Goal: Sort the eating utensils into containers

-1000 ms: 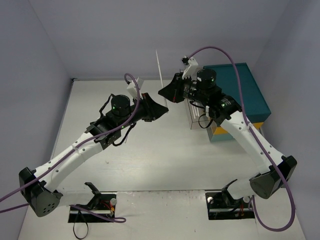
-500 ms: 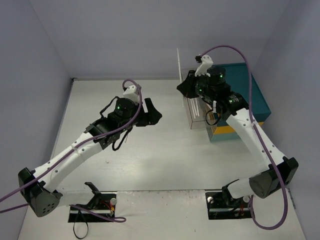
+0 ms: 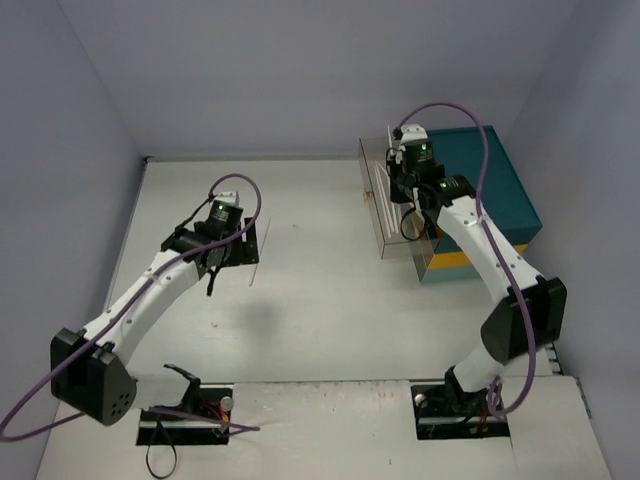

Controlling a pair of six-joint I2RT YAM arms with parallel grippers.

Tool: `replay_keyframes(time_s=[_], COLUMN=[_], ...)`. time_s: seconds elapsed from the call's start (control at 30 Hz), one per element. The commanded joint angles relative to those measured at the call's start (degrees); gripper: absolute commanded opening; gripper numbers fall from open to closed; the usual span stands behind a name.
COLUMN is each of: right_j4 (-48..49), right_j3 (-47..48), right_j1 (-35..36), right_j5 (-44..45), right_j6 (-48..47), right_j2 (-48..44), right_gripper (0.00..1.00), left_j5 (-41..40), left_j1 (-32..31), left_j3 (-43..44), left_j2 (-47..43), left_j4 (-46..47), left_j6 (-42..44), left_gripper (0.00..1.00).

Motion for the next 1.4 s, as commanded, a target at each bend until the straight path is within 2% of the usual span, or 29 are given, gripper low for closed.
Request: replay_keyframes(time_s=[0.0, 0.13, 0.37, 0.63, 0.87, 1.07, 1.13, 1.2, 1.37], right_j4=[1.45, 1.50, 1.27, 1.24, 1.06, 0.90, 0.97, 0.98, 1.03], right_j3=[2.33, 2.95, 3.58, 0.51, -3.30, -4.84, -4.77, -4.56, -3.39], right_j1=[-0.52, -0.64, -0.67, -0.64, -0.79, -0.82, -0.82, -0.82, -0.82], right_j5=[1.81, 1.33, 1.72, 1.47, 1.40, 0.51, -0.27, -1.19, -6.40], right_j6=[-0.12, -0.14, -1.13, -2.08, -1.99, -1.34, -0.97, -0.47, 1.04], right_j2=[1.07, 0.91, -5.67, -16.14, -21.83, -23.54, -23.54, -23.44, -22.94], right_gripper=[0.09, 0.26, 0.44, 0.52, 0.55, 0.56, 0.56, 0.56, 0.56], left_j5=[0.80, 1.57, 7.00, 11.47, 15.57, 14.97, 14.39, 13.44, 11.83], left_j1=[0.43, 1.47, 5.22, 6.91, 6.87, 6.87, 6.79, 6.78, 6.78], left_j3=[2.66, 4.71, 7.30, 10.55, 10.73, 10.34, 9.73, 9.18, 7.49], left_j2=[5.87, 12.35, 20.85, 29.55, 30.93, 33.24, 33.58, 34.08, 31.84], left_j4=[0.42, 1.14, 3.69, 5.64, 8.39, 8.53, 8.54, 8.54, 8.46], left_j6=[5.87, 7.81, 10.27, 13.16, 12.75, 12.02, 11.66, 11.23, 9.77], left_gripper=[0.73, 0.73, 0.67, 0.59, 0.52, 0.30, 0.12, 0.02, 0.00])
